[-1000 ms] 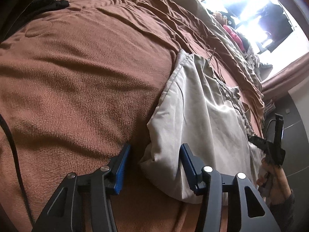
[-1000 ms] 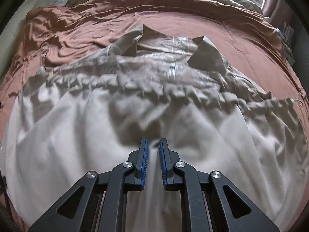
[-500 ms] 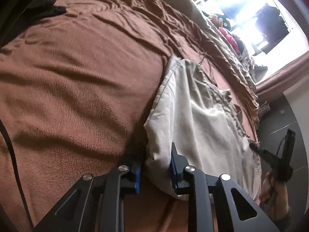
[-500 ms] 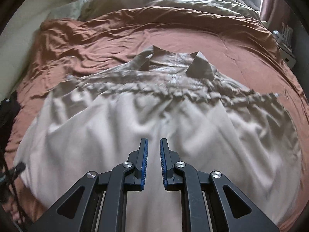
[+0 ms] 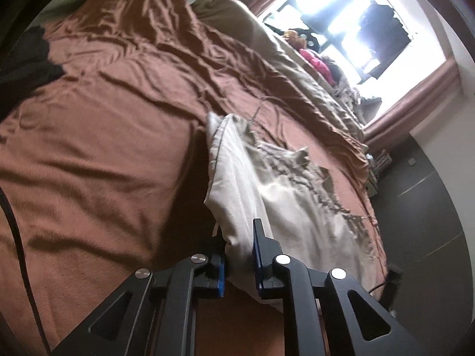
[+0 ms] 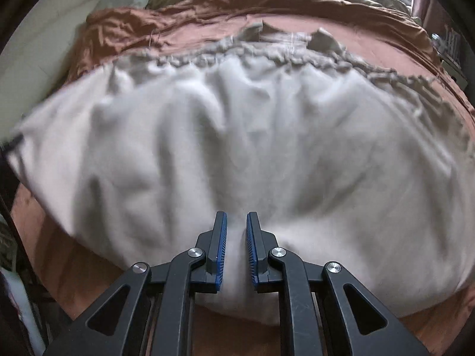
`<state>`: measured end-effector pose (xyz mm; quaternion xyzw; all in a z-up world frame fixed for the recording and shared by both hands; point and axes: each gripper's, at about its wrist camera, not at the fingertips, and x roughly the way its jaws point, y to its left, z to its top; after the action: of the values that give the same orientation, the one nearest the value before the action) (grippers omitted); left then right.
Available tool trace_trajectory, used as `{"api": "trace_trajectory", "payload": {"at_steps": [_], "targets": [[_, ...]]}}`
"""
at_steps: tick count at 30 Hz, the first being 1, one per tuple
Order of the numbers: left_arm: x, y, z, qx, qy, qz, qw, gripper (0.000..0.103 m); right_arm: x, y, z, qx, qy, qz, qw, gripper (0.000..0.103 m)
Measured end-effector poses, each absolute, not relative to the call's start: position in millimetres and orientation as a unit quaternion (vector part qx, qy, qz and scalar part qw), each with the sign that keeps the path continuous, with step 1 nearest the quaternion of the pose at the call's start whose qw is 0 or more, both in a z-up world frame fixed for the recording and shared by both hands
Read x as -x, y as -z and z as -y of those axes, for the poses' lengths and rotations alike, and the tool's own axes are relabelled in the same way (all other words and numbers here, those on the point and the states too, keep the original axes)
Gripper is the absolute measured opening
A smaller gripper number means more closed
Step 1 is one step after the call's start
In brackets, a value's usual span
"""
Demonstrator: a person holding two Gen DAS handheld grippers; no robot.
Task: Fold large clothes
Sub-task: 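Lift the held side with the left gripper and fold it over the bundle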
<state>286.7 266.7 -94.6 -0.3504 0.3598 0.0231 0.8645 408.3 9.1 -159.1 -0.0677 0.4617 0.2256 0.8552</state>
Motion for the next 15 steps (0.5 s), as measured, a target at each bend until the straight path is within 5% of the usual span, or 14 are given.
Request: {"api": "trace_trajectory", "payload": {"at_steps": [15], "targets": [[-294,29,-233,0.321,0.019,-0.318,0.892,0.009,-390,133,38,-0.024,-0.242,-0.44,0.865,0.011]]}}
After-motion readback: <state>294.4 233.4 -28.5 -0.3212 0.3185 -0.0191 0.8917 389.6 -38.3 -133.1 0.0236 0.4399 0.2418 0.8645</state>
